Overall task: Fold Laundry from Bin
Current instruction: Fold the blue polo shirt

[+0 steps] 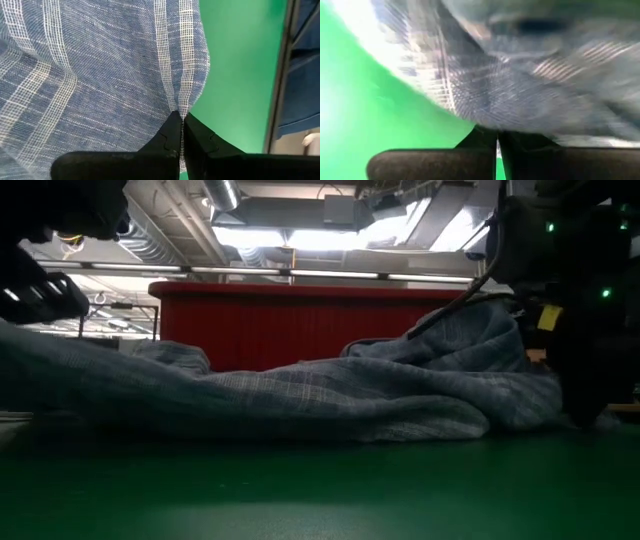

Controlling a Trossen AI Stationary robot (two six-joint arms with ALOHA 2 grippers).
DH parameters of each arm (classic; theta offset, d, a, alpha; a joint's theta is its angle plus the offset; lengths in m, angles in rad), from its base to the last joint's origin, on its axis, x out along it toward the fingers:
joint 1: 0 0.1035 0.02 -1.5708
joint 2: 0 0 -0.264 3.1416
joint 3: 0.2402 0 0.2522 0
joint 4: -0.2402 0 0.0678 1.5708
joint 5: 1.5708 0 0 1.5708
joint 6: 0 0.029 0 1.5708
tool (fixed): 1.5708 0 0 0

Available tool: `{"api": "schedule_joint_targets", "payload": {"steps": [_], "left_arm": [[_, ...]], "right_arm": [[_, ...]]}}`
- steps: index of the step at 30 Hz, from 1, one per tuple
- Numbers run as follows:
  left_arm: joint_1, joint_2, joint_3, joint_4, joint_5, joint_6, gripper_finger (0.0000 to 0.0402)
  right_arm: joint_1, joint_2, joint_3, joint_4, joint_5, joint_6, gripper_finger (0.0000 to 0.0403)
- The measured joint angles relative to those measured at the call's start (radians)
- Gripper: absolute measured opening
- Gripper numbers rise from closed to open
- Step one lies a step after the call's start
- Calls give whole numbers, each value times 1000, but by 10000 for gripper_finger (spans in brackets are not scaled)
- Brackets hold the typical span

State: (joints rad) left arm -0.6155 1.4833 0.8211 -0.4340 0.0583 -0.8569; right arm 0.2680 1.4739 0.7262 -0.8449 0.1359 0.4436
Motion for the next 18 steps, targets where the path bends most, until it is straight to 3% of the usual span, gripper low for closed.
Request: {"api": "schedule_joint_targets", "payload": {"steps": [8,18], "left_arm": [[0,-122,0,-3,-113,-78,0],[0,-307,0,-130,-218,-211,0]], "right_arm": [[1,-182,4,4,-89,32,5],[1,-395,17,-7,-321,66,2]]}}
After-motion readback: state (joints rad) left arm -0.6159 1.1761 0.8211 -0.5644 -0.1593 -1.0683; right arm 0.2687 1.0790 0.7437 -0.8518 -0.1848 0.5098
